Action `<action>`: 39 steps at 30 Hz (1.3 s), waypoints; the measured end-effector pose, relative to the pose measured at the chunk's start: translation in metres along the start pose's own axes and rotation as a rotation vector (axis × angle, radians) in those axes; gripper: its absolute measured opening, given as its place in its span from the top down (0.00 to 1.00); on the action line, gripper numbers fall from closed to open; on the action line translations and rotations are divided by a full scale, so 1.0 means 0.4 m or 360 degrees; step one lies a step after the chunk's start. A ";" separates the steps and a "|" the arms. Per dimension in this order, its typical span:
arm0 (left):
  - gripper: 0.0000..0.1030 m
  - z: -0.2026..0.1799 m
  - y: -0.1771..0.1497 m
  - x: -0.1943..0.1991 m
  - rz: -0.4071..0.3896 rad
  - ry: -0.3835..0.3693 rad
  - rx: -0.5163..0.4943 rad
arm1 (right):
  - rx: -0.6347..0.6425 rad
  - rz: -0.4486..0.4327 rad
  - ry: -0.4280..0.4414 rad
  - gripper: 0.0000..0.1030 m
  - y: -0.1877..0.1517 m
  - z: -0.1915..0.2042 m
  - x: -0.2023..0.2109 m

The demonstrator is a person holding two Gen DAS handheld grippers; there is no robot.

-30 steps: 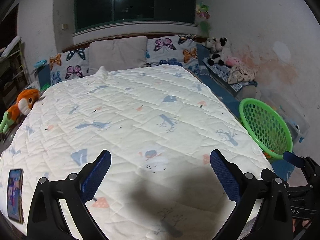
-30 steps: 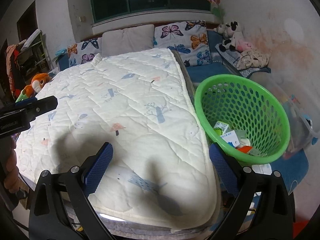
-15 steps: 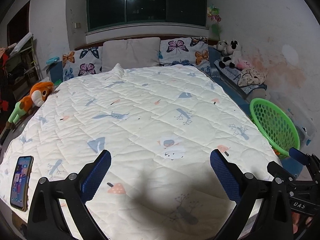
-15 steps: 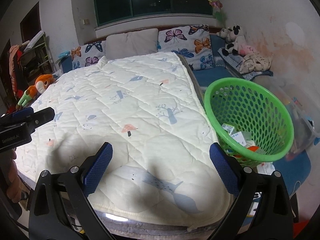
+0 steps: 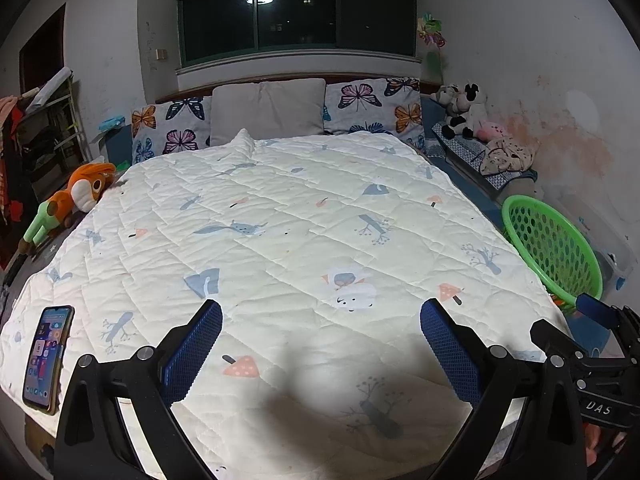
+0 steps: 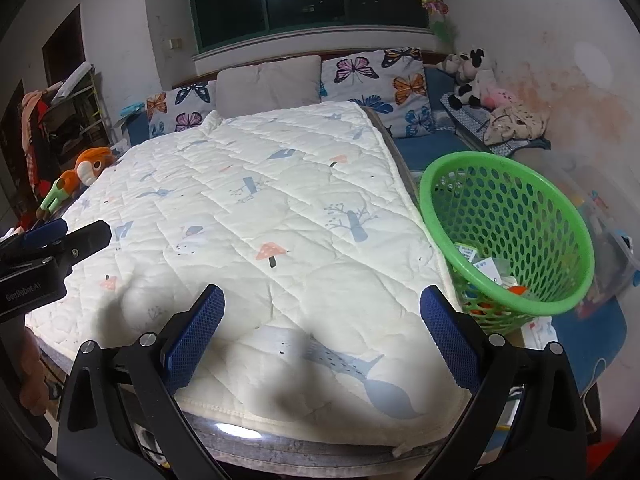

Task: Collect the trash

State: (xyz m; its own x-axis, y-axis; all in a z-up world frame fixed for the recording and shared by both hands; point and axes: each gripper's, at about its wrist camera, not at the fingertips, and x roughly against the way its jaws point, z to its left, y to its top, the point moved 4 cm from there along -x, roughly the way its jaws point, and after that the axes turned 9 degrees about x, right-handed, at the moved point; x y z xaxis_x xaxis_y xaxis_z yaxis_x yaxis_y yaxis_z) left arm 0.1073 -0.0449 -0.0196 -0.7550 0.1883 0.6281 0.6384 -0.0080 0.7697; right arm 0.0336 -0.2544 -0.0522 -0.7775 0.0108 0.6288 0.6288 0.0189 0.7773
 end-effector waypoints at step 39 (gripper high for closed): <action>0.07 0.024 -0.005 0.012 -0.0053 0.0075 0.0013 | 0.0016 -0.0011 0.0007 0.05 0.005 0.020 0.004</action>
State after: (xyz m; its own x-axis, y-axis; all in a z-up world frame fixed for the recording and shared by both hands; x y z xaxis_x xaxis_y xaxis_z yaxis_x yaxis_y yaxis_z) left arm 0.1038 -0.0347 -0.0193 -0.7820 0.1419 0.6069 0.6138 0.0056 0.7895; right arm 0.0335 -0.2465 -0.0496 -0.7820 0.0061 0.6233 0.6232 0.0290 0.7816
